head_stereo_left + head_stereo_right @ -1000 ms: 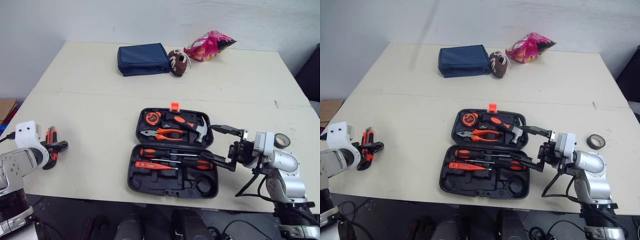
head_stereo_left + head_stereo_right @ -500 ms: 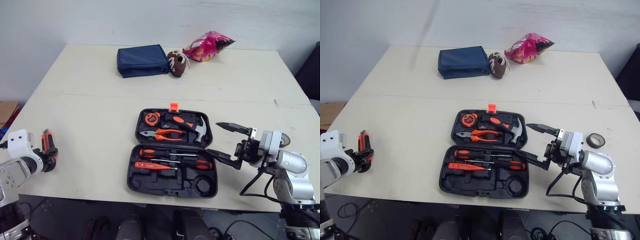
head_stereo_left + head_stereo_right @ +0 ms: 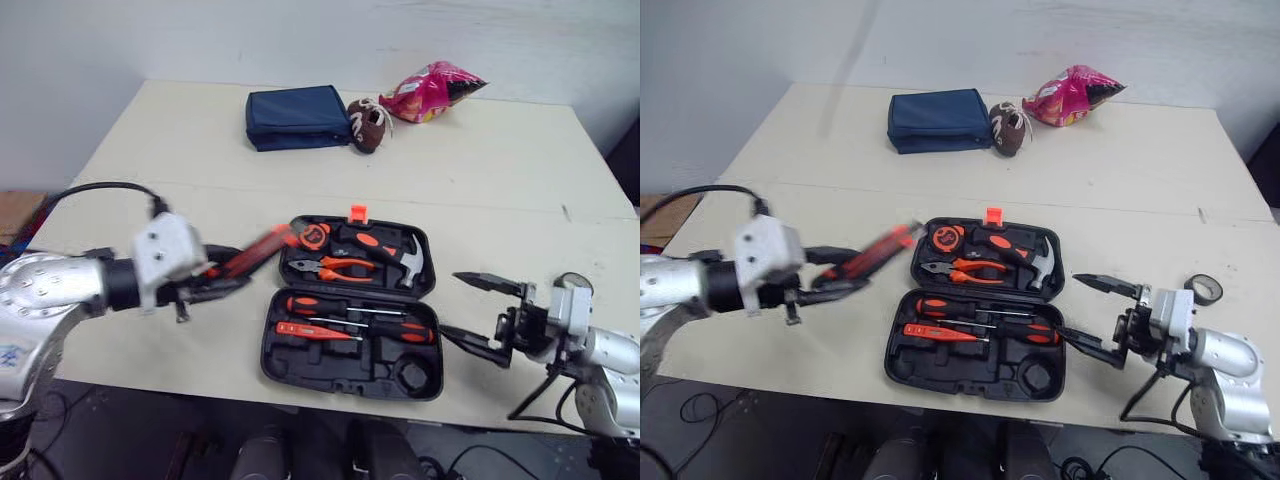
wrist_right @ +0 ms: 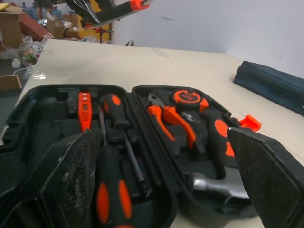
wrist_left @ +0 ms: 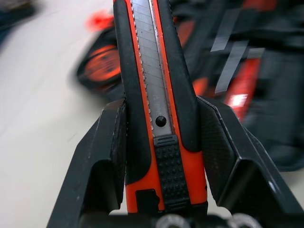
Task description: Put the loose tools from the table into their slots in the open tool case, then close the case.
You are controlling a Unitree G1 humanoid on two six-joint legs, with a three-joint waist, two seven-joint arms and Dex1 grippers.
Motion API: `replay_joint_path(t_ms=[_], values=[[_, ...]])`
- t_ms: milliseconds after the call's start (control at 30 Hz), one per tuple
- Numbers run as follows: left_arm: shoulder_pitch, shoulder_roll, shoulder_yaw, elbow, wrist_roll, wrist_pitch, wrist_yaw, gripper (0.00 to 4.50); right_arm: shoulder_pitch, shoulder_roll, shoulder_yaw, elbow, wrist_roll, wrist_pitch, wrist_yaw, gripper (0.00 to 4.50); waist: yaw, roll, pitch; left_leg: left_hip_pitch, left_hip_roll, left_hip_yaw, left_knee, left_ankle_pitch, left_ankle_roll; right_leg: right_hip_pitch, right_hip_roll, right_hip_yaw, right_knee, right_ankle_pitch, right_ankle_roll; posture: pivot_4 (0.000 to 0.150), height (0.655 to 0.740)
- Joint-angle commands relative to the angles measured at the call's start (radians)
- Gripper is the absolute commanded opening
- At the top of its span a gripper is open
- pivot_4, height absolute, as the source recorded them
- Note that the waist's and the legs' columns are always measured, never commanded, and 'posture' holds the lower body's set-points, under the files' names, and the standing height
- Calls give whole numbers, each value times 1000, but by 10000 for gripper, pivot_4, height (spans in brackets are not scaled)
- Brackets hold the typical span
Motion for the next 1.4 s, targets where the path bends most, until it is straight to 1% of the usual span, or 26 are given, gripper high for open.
replay_joint_path(t_ms=[33, 100, 133, 300, 400, 467, 533, 600, 633, 700, 800, 967, 1100, 1200, 1300, 1400], values=[[-76, 37, -158, -39, -3, -22, -147, 14775, 47, -31, -23, -80, 35, 8, 48, 45000, -3, 0, 0, 0, 1, 0, 0, 0, 0, 0, 1, 0, 0, 0, 0, 1500, 7400], [-135, 34, -264, -42, 27, -41, -217, 14775, 71, -38, -26, -103, 34, 6, 58, 45000, -1, 0, 0, 1, 1, 1, 0, 0, -1, 0, 3, 1, 0, 0, 0, 1500, 7400], [-177, 15, -325, -32, 51, -40, -235, 14775, 87, -46, -28, -117, 37, 25, 56, 45000, 0, 0, 0, 1, 2, 1, 0, 1, -1, 0, 4, 1, 0, 0, 0, 1500, 7400], [-305, -45, -533, 19, 179, 12, -256, 14775, 141, -88, -48, -201, 63, 91, 58, 45000, 8, 0, 0, -2, 3, -1, 6, 0, 0, 0, 8, 2, 0, 0, 0, 1500, 7400], [-351, -74, -625, 33, 236, 52, -271, 14775, 176, -105, -59, -270, 91, 130, 51, 45000, 7, -1, 1, -3, 3, -1, 7, 0, 0, 0, 10, 2, -1, 0, 0, 1500, 7400], [-371, -94, -651, 46, 260, 72, -266, 14775, 196, -106, -66, -305, 100, 149, 37, 45000, 5, -1, 1, -3, 4, -1, 8, -1, 0, 0, 10, 2, -1, 0, 0, 1500, 7400], [-398, -139, -676, 71, 284, 116, -232, 14775, 213, -102, -73, -339, 106, 172, 4, 45000, 9, -1, 1, -3, 4, -2, 8, -1, 0, 0, 10, 2, -1, 0, 0, 1500, 7400], [-419, -163, -735, 88, 347, 126, -221, 14775, 217, -90, -77, -362, 99, 195, -50, 45000, 11, -2, 1, -5, 4, -4, 11, -1, 0, 0, 10, 1, 0, 0, 0, 1500, 7400], [-424, -169, -751, 91, 366, 131, -218, 14775, 218, -86, -79, -369, 97, 203, -68, 45000, 10, -2, 1, -5, 4, -4, 12, -1, 0, 1, 10, 1, 0, 0, 1, 1500, 7400], [-443, -205, -756, 81, 353, 212, -200, 14775, 227, -82, -83, -391, 93, 221, -97, 45000, 10, -2, 1, -5, 4, -4, 12, -1, 1, 1, 10, 2, 0, 0, 1, 1500, 7400], [-454, -235, -755, 85, 359, 232, -188, 14775, 237, -82, -81, -410, 88, 231, -113, 45000, 16, -2, 1, -7, 4, -5, 12, -1, 1, 0, 10, 1, 0, 0, 1, 1500, 7400], [-479, -242, -759, 110, 353, 226, -218, 14775, 238, -74, -71, -402, 58, 239, -153, 45000, 18, -2, 1, -7, 4, -6, 13, -1, 1, 0, 10, 0, 0, 0, 1, 1500, 7400], [-474, -210, -788, 95, 363, 203, -263, 14775, 235, -68, -61, -371, 35, 231, -157, 45000, 18, -2, 1, -8, 4, -6, 13, -1, 1, 0, 10, 0, 0, 0, 1, 1500, 7400], [-472, -207, -791, 94, 367, 197, -270, 14775, 234, -65, -61, -368, 31, 230, -156, 45000, 21, -2, 1, -8, 4, -6, 13, -1, 1, 0, 10, 0, 0, 0, 1, 1500, 7400], [-462, -215, -800, 82, 383, 223, -244, 14775, 242, -68, -65, -374, 26, 237, -158, 45000, 24, -2, 1, -8, 4, -7, 14, -1, 1, 0, 10, 0, 0, 0, 1, 1500, 7400], [-455, -246, -801, 89, 389, 258, -205, 14775, 251, -71, -69, -389, 30, 249, -166, 45000, 28, -2, 1, -9, 4, -7, 14, -1, 1, 0, 10, -1, 0, 0, 1, 1500, 7400]])
